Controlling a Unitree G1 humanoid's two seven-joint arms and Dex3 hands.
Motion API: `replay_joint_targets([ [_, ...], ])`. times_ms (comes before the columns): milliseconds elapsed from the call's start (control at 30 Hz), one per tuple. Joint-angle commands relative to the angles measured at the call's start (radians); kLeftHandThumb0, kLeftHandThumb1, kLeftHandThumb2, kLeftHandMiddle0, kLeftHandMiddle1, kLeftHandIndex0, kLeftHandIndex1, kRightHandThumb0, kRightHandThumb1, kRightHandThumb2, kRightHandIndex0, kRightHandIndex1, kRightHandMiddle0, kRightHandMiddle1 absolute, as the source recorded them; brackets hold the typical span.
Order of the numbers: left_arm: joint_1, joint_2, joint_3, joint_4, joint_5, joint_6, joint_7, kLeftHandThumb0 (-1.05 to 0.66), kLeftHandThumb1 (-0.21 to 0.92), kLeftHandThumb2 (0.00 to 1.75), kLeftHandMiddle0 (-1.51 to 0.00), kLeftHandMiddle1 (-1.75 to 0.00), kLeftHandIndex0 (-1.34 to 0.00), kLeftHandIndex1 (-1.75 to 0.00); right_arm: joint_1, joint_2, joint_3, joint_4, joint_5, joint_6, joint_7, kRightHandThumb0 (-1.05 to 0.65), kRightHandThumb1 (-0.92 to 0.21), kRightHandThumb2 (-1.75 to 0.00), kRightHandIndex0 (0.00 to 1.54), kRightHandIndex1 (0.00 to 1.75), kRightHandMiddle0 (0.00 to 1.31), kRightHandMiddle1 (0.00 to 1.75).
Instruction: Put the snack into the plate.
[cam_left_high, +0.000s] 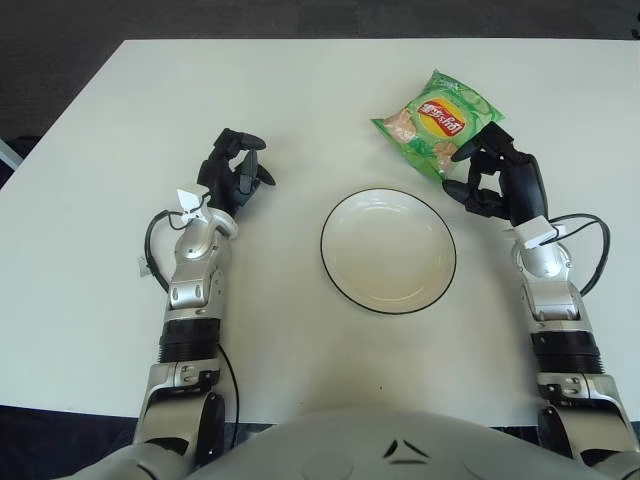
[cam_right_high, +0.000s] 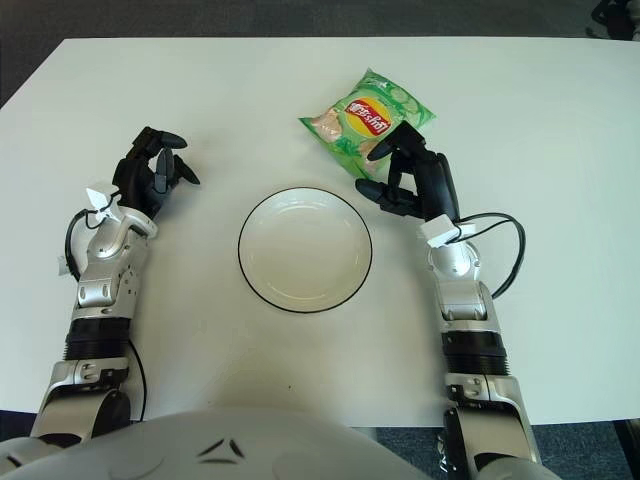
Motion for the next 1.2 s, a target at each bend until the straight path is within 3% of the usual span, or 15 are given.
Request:
replay_joint_targets([
  [0, 0.082, -0.031, -0.008, 0.049, 0.009, -0.013, 0.013, -0.36, 0.88, 0.51, -0.73, -1.75, -0.30, -1.68, 0.047, -0.007, -0.001, 0.025, -0.059, -0.043, -0.033, -0.35, -0.92, -0.27, 0.98, 1.75, 0.46, 1.46],
  [367, 0.082, -0.030, -0.018, 0.055, 0.027, -0.024, 0.026, -0.36, 0.88, 0.50, -0.74, -1.75, -0.30, -1.68, 0.010, -0.066, -0.017, 0.023, -0.132, -0.049, -0.083, -0.35, -0.92, -0.28, 0.91, 1.75, 0.45, 1.48],
  [567, 0.082, -0.032, -0.021, 0.058, 0.032, -0.027, 0.030, -0.36, 0.88, 0.50, -0.74, -1.75, -0.30, -1.67, -0.012, -0.099, -0.034, 0.009, -0.175, -0.006, -0.092, -0.35, -0.92, -0.32, 0.69, 1.71, 0.41, 1.51],
  [600, 0.082, -0.033, -0.021, 0.059, 0.033, -0.028, 0.031, -0.36, 0.88, 0.50, -0.74, -1.75, -0.30, -1.67, -0.022, -0.110, -0.038, 0.013, -0.191, 0.000, -0.098, -0.23, -0.92, -0.30, 0.60, 1.60, 0.42, 1.47],
  [667, 0.082, -0.033, -0.021, 0.059, 0.034, -0.028, 0.032, -0.36, 0.88, 0.50, -0.75, -1.75, -0.31, -1.67, -0.032, -0.123, -0.042, 0.016, -0.209, 0.009, -0.106, -0.12, -0.92, -0.28, 0.57, 1.54, 0.41, 1.37],
  [1000, 0.080, -0.036, -0.021, 0.064, 0.036, -0.028, 0.037, -0.36, 0.88, 0.49, -0.76, -1.75, -0.32, -1.66, -0.107, -0.216, -0.027, 0.036, -0.324, 0.055, -0.121, -0.01, -0.92, -0.24, 0.57, 1.43, 0.39, 1.28],
  [1167, 0.080, -0.036, -0.021, 0.066, 0.037, -0.028, 0.038, -0.36, 0.88, 0.48, -0.76, -1.75, -0.32, -1.65, -0.156, -0.265, 0.004, 0.077, -0.388, 0.051, -0.138, -0.01, -0.92, -0.26, 0.55, 1.40, 0.34, 1.35],
])
